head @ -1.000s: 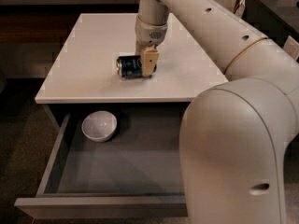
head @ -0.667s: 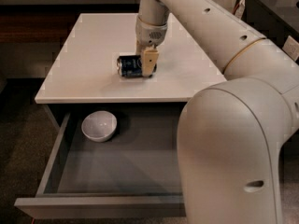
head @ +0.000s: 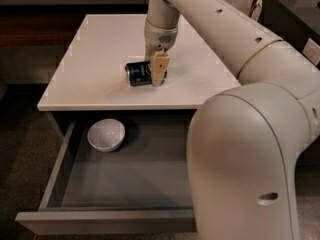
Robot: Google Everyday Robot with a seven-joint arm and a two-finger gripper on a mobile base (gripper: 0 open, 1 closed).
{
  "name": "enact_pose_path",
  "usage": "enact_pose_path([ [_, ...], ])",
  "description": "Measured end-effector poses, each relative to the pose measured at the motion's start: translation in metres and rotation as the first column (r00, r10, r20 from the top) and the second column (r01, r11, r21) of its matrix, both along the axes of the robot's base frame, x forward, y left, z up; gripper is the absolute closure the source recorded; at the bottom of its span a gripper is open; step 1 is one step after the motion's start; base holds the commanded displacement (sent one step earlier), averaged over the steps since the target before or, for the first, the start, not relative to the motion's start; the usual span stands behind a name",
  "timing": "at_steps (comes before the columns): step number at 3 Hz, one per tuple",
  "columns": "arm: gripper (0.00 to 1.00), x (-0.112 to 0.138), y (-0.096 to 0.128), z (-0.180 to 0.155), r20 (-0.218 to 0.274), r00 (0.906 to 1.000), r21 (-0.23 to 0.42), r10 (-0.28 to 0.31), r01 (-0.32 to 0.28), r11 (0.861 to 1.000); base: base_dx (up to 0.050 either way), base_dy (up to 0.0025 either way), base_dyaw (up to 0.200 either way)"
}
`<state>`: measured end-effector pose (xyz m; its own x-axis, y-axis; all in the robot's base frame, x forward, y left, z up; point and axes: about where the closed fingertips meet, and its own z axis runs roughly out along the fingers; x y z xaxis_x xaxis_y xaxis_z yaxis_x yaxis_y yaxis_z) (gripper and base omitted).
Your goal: Pick pepsi can from top drawer and place on counter
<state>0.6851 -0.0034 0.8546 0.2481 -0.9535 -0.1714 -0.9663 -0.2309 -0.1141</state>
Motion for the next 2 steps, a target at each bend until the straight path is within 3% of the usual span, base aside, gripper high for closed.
enact_pose_path([
  [2,0.00,-0.0001,-0.0004,-0.0008,0.001,1.0000,-0.001,0.003,-0.003,1.000,0.000,0.00000,0.000],
])
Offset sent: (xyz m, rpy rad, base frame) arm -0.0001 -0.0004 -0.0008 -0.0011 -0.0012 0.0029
